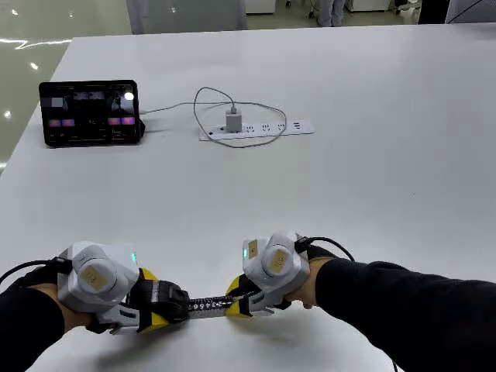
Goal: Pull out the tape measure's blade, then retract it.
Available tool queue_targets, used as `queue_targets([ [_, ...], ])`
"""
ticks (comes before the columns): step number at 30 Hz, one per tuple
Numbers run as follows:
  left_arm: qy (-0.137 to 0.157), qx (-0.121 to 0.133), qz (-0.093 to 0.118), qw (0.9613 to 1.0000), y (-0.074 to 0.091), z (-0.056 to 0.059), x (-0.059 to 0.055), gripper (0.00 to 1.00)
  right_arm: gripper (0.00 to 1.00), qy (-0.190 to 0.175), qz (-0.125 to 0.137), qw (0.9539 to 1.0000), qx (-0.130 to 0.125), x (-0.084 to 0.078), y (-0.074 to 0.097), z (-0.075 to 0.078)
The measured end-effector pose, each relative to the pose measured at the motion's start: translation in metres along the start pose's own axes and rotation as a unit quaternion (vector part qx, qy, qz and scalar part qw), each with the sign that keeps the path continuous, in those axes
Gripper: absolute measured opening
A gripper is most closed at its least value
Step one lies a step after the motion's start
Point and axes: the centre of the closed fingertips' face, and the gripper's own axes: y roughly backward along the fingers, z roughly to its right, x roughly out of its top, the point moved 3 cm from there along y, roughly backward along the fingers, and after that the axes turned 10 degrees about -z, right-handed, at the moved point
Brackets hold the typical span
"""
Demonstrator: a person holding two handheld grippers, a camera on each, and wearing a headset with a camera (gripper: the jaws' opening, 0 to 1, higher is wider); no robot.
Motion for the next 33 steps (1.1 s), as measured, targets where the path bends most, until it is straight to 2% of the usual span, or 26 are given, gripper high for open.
queue_targets([
  [5,0.0,0.0,0.0,1.0,0.0,0.0,0.0,0.34,0.09,0.009,-0.004,0.9999,-0.001,-0.003,0.001,-0.001],
  [33,0.0,-0.001,0.001,1.0,0.0,0.001,0.0,0.34,0.09,0.003,-0.012,0.9999,0.003,-0.019,0.012,0.002],
])
